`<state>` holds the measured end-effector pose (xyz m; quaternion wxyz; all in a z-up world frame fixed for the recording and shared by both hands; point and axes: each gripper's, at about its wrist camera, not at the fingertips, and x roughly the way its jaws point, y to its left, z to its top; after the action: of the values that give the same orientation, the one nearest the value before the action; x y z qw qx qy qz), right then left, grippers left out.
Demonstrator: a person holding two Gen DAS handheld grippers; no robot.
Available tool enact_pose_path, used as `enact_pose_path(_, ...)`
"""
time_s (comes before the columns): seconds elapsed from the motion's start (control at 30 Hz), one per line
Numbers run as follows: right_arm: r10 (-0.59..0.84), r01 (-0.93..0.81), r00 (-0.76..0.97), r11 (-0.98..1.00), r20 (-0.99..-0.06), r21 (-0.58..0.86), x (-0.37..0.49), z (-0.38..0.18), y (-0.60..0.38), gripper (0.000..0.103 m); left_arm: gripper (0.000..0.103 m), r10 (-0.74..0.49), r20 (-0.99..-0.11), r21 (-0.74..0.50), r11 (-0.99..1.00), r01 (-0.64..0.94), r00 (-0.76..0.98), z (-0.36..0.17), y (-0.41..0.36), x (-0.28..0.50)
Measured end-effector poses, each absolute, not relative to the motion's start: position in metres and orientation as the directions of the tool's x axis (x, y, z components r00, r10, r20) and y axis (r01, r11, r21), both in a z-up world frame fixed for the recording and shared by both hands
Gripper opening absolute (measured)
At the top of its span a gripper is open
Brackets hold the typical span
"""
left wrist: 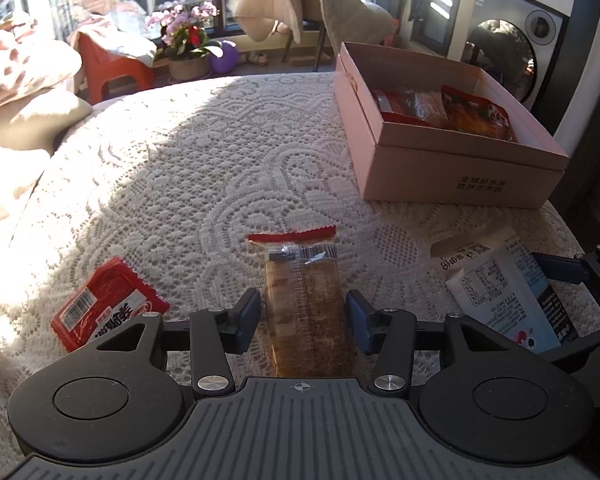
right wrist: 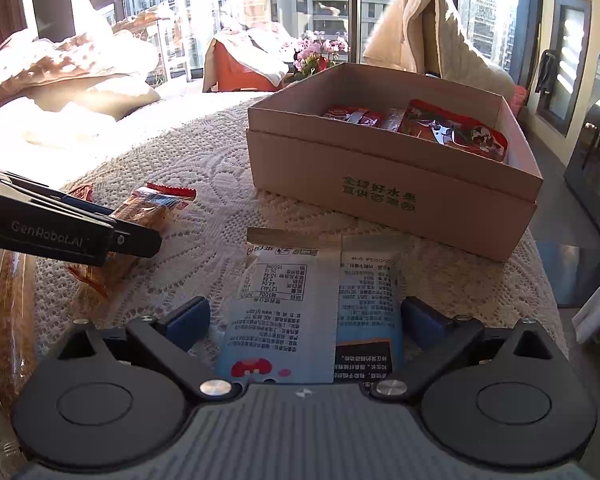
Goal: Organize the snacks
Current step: 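Lift both held snacks from the bed toward the pink box, then lower the bread pack into the pink box with the left tool while the right drops the blue bag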
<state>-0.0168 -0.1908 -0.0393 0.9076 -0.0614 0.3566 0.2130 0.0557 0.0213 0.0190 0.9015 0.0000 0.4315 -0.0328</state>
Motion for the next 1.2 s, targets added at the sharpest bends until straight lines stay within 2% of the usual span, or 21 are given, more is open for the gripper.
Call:
enact_pose_path(0.1, 0.351, -0.442, 0.644, 0.896, -0.679, 0.044, -0.015, -0.040, -0.192, 0.103, 0.043, -0.057, -0.776, -0.022, 0.998, 0.062, 0.629, 0.020, 0.019, 0.054)
enact_pose_path(0.33, 0.372, -0.510, 0.592, 0.860, -0.715, 0.025, -0.010, -0.036, -0.191, 0.103, 0.043, -0.101, -0.780, -0.049, 0.994, 0.101, 0.617, 0.019, 0.015, 0.036)
enact_pose_path(0.47, 0.387, -0.478, 0.551, 0.873, -0.739, 0.101, 0.008, -0.027, -0.196, 0.103, 0.043, -0.113, -0.778, -0.053, 0.992, 0.114, 0.618, 0.018, 0.012, 0.026)
enact_pose_path(0.57, 0.362, -0.448, 0.539, 0.888, -0.761, 0.105, 0.026, -0.023, -0.189, 0.103, 0.043, -0.132, -0.772, -0.081, 0.991, 0.110, 0.622, 0.018, 0.013, 0.023)
enact_pose_path(0.6, 0.341, -0.443, 0.543, 0.893, -0.768, 0.084, 0.032, -0.024, -0.185, 0.102, 0.044, -0.140, -0.771, -0.091, 0.990, 0.110, 0.621, 0.018, 0.014, 0.022)
enact_pose_path(0.67, 0.288, -0.431, 0.565, 0.902, -0.773, 0.021, 0.037, -0.024, -0.177, 0.091, 0.044, -0.159, -0.770, -0.115, 0.987, 0.110, 0.618, 0.019, 0.018, 0.019)
enact_pose_path(0.77, 0.324, -0.461, 0.584, 0.887, -0.744, 0.025, 0.030, -0.010, -0.178, 0.090, 0.045, -0.173, -0.767, -0.139, 0.985, 0.103, 0.618, 0.020, 0.025, 0.015)
enact_pose_path(0.9, 0.380, -0.474, 0.671, 0.880, -0.637, 0.025, 0.006, 0.030, -0.195, 0.090, 0.044, -0.173, -0.762, -0.148, 0.985, 0.093, 0.624, 0.020, 0.024, 0.015)
enact_pose_path(1.2, 0.404, -0.444, 0.769, 0.895, -0.496, 0.039, -0.030, 0.082, -0.231, 0.090, 0.042, -0.246, -0.714, -0.210, 0.968, 0.135, 0.655, 0.032, 0.013, 0.006)
